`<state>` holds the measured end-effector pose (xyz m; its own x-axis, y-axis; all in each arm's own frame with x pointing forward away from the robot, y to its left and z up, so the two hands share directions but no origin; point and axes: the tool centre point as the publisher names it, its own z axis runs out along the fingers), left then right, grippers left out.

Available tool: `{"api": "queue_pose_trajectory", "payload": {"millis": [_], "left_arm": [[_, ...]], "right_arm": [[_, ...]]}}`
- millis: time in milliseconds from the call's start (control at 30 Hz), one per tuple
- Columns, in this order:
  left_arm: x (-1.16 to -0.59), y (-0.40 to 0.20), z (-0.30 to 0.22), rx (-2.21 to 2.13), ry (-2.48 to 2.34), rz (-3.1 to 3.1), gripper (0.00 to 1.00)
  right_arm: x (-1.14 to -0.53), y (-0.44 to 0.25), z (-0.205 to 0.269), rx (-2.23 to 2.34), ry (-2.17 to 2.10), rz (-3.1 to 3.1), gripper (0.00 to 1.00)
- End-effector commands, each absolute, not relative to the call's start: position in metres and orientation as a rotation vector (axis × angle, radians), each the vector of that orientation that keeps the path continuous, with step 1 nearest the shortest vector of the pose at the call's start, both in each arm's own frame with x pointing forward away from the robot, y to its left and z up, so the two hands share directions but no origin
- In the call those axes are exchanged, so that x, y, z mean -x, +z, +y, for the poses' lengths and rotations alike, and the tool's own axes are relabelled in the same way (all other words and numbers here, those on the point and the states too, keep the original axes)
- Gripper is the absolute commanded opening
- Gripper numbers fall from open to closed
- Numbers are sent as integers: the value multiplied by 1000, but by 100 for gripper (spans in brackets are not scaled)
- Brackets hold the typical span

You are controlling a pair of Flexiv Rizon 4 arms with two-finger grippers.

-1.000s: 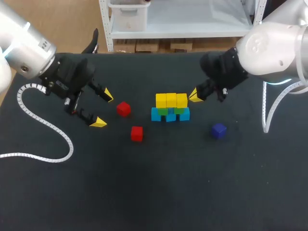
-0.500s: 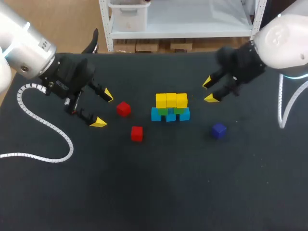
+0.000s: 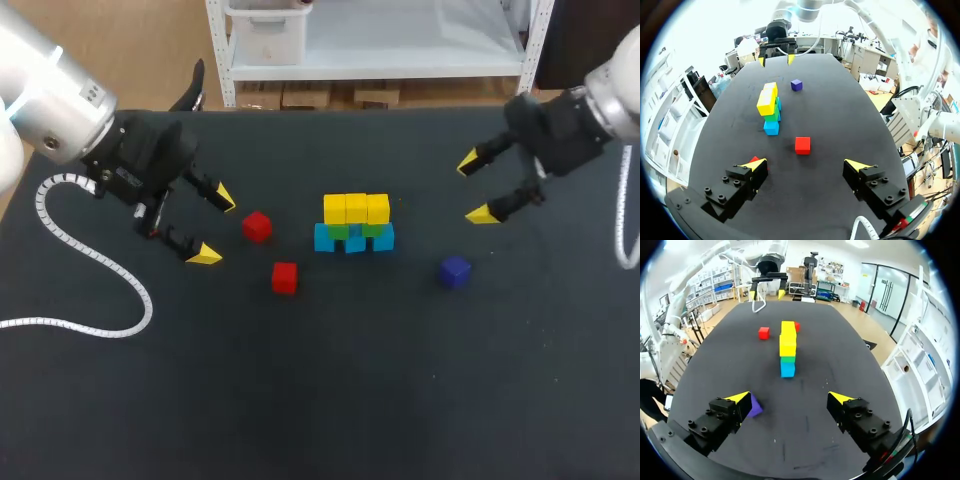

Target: Place the blue cubes, place green cubes on the blue cubes, place the yellow cubes on the green cubes, then place the red cubes on the yellow cubes, and place purple cube on the red cubes.

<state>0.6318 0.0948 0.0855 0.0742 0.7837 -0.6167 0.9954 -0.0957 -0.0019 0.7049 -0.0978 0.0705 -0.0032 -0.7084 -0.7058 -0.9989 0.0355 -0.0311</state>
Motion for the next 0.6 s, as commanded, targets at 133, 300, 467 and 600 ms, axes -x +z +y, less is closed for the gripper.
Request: {"api": "queue_pose_trajectory", "payload": {"millis": [133,300,467,600], "left_arm": [[-631,85,96,-1935,-668,1757,100],[-631,85,96,-1935,-668,1757,100],[-631,85,96,-1935,-668,1757,100],[-631,85,96,-1935,-668,1757,100]], "right_arm": [[-707,73,-130,1704,752,1731,100],[-707,72,-141,1706,783,1689,100],[-705,72,-145,1734,814,1645,100],[-705,72,-145,1734,814,1645,100]]}}
